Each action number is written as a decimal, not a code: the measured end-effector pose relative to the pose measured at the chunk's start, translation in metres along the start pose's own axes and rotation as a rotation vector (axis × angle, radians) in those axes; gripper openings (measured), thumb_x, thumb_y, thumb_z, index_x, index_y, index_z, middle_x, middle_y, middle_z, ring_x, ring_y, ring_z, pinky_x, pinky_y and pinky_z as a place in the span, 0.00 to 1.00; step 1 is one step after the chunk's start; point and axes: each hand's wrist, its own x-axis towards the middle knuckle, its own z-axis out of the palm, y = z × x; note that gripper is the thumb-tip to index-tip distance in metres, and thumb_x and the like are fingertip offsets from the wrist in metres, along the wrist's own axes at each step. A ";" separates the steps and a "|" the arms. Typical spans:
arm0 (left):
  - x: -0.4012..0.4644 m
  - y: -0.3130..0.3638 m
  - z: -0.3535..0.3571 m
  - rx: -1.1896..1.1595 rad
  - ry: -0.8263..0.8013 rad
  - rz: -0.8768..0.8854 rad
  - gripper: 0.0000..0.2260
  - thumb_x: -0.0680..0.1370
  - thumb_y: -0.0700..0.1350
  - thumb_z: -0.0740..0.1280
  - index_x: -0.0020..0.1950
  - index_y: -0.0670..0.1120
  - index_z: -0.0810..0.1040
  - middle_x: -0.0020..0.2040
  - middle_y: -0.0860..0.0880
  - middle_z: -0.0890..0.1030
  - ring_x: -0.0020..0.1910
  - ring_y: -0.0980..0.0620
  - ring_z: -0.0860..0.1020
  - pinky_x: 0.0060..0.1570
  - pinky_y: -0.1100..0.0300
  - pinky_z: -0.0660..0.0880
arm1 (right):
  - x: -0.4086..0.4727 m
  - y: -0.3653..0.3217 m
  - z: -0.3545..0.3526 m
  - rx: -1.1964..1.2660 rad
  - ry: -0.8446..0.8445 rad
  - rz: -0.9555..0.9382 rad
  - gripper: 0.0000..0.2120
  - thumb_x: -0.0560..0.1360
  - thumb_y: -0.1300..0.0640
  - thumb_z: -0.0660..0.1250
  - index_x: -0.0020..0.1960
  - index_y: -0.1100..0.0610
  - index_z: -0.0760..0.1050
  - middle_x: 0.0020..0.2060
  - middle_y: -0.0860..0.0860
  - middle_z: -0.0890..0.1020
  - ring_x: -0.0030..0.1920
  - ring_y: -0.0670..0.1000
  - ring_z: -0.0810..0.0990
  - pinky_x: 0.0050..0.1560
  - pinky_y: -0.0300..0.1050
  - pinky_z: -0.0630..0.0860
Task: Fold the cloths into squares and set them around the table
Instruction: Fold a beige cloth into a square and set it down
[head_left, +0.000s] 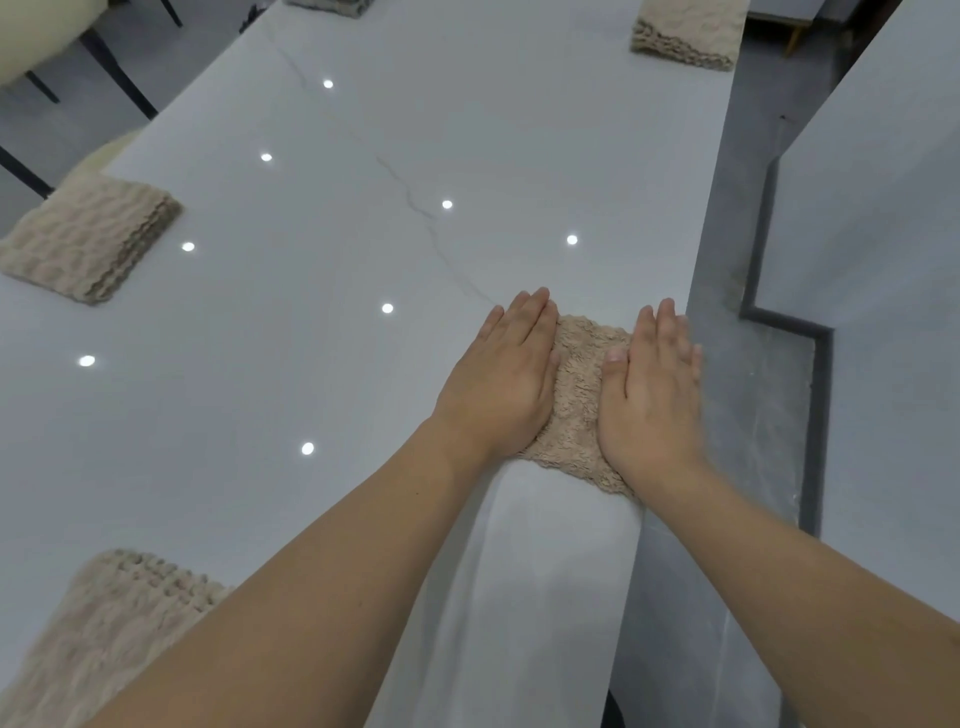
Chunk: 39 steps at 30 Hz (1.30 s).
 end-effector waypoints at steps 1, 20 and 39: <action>0.000 0.000 0.001 0.001 0.001 -0.002 0.23 0.86 0.47 0.50 0.79 0.39 0.57 0.80 0.43 0.56 0.79 0.47 0.52 0.76 0.58 0.42 | 0.001 0.000 0.000 -0.009 0.008 -0.003 0.26 0.83 0.52 0.45 0.79 0.61 0.47 0.79 0.55 0.46 0.78 0.51 0.41 0.75 0.47 0.35; -0.045 0.128 0.029 -0.643 0.687 -0.926 0.30 0.81 0.57 0.43 0.81 0.49 0.43 0.80 0.59 0.42 0.76 0.66 0.36 0.78 0.54 0.39 | 0.076 0.005 -0.055 0.311 -0.583 -0.633 0.26 0.81 0.46 0.50 0.78 0.51 0.54 0.77 0.42 0.55 0.75 0.36 0.51 0.73 0.30 0.46; 0.003 0.148 0.058 -0.515 0.844 -1.118 0.25 0.84 0.47 0.48 0.81 0.44 0.48 0.81 0.52 0.46 0.79 0.56 0.40 0.78 0.56 0.43 | 0.097 0.025 -0.031 0.092 -0.675 -1.080 0.31 0.80 0.44 0.42 0.78 0.59 0.55 0.78 0.52 0.56 0.77 0.46 0.52 0.75 0.38 0.41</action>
